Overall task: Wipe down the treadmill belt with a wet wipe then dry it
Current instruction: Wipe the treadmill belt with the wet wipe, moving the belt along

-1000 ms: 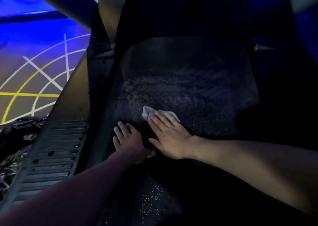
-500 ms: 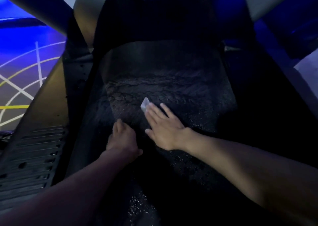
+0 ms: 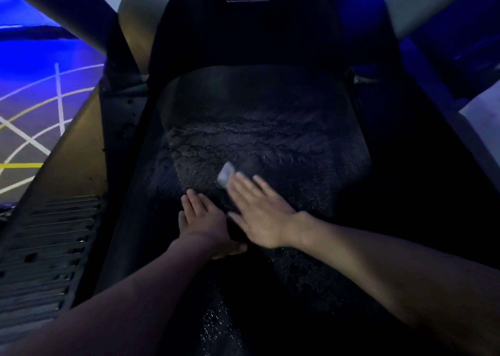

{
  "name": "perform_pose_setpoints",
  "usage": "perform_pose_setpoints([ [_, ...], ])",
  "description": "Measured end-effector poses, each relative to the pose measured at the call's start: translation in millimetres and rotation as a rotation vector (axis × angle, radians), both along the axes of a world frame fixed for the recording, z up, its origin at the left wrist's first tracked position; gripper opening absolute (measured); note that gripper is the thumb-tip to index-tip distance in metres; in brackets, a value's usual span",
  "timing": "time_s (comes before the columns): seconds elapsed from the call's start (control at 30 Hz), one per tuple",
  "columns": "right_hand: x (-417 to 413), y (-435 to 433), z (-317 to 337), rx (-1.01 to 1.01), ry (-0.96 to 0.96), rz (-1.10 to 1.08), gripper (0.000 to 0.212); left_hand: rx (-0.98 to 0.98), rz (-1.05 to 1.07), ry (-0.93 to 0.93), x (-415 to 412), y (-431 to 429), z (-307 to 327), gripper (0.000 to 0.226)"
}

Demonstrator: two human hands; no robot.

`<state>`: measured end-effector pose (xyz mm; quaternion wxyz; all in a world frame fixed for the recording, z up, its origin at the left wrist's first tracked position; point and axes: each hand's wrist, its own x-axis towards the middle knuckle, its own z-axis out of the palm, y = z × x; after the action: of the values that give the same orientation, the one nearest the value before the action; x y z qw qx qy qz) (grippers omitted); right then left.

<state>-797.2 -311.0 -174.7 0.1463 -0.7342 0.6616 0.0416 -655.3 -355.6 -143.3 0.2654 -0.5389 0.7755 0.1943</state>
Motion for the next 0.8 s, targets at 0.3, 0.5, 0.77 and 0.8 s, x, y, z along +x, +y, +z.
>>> perform_pose_setpoints([
  [0.3, -9.8, 15.9, 3.6, -0.002, 0.081, 0.06, 0.083, -0.009, 0.02, -0.046, -8.8, 2.2, 0.4, 0.142],
  [0.5, 6.0, 8.1, 12.8, -0.045, -0.153, -0.1, 0.066, 0.008, 0.054, -0.069, -14.3, 0.5, 0.8, 0.143],
  [0.77, -8.7, 12.4, -9.1, -0.055, 0.01, -0.049, 0.073, -0.023, -0.025, -0.029, -11.9, 4.3, 3.9, 0.136],
  [0.8, -5.0, 19.1, -11.9, -0.055, 0.024, 0.058, 0.075, -0.039, -0.073, -0.001, -11.4, 5.3, 3.3, 0.132],
])
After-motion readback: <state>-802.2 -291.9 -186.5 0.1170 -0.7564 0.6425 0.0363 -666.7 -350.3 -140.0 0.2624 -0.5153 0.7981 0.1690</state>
